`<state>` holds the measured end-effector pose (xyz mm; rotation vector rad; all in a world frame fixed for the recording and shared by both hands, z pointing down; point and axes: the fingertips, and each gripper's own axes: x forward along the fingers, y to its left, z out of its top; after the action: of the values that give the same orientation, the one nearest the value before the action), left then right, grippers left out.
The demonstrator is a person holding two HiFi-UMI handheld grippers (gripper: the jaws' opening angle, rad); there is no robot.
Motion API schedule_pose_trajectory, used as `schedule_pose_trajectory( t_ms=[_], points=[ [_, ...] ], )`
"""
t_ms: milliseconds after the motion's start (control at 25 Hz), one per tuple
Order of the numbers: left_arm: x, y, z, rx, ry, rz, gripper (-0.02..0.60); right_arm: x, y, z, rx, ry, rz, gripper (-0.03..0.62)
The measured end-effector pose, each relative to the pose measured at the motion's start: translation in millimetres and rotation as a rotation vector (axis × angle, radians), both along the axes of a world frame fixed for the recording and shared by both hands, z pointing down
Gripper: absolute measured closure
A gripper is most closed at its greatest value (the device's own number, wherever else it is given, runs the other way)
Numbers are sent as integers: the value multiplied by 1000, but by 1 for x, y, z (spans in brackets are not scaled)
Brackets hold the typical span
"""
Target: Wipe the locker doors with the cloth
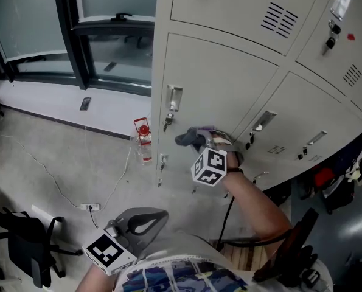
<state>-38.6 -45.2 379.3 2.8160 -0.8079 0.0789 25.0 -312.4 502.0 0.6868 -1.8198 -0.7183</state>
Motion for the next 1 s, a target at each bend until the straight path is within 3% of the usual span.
schedule_pose_trajectory(
  t_ms=[320,520,720,1000],
  points=[
    [1,-3,1,-11,6,-16,580,-1,0,56,-123,44,-6,482],
    [-2,-2,0,-8,6,-23,580,0,6,51,-138,55,-8,480],
    [-1,-2,0,-6,14,-19,580,-1,22,-19,-57,21,-22,480],
    [5,2,-2,9,13,16,580,-14,37,-167,192,-103,-49,480]
  ],
)
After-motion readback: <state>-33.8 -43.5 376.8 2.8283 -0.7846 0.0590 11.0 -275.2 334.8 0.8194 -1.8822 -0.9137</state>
